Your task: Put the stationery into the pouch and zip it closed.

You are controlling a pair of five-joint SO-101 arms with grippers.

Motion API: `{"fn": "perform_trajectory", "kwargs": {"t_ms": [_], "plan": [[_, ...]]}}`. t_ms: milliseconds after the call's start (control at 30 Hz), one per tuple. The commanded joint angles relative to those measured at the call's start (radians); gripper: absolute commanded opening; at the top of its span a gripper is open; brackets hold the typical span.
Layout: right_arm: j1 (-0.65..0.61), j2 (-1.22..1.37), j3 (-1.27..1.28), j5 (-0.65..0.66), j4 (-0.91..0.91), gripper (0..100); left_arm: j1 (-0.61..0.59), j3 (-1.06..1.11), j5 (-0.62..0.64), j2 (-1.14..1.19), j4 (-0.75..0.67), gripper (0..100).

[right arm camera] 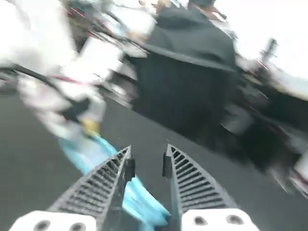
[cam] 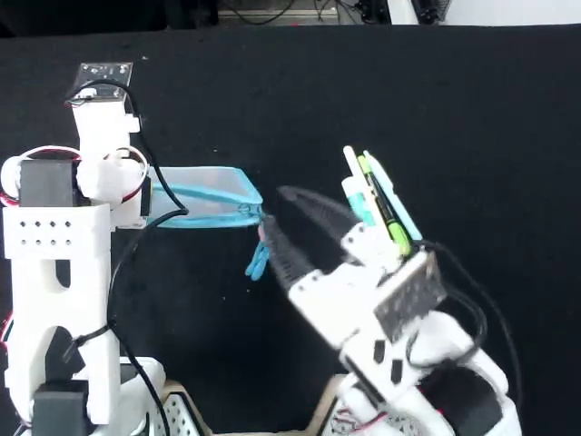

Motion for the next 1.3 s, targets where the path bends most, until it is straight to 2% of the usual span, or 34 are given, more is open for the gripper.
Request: {"fn": "perform_trajectory", "kwargs": {"t_ms": [0, 67, 133, 367, 633, 1000, 1267], "plan": [[0.318, 0.053, -0.028, -0.009, 0.084, 9.6, 0.012, -0.067, -0.011, -0.003, 0.003, 3], [0.445, 0.117, -0.01, -0.011, 0.083, 9.6, 0.012, -0.067, -0.009, -0.003, 0.003, 3], [0.519, 0.206, 0.015, -0.011, 0.078, 9.6, 0.012, -0.062, -0.009, -0.003, 0.002, 3], [0.578, 0.661, 0.077, -0.011, -0.104, 9.6, 0.012, -0.067, -0.003, -0.003, 0.0, 3], [0.588, 1.055, -0.033, -0.011, -0.203, 9.6, 0.012, -0.062, -0.003, -0.005, 0.0, 3], [0.583, 1.231, -0.051, -0.009, -0.391, 9.6, 0.012, -0.056, -0.002, -0.012, 0.0, 3], [0.589, 1.403, -0.217, -0.006, -0.298, 9.6, 0.004, -0.056, -0.002, -0.002, -0.002, 3]]}}
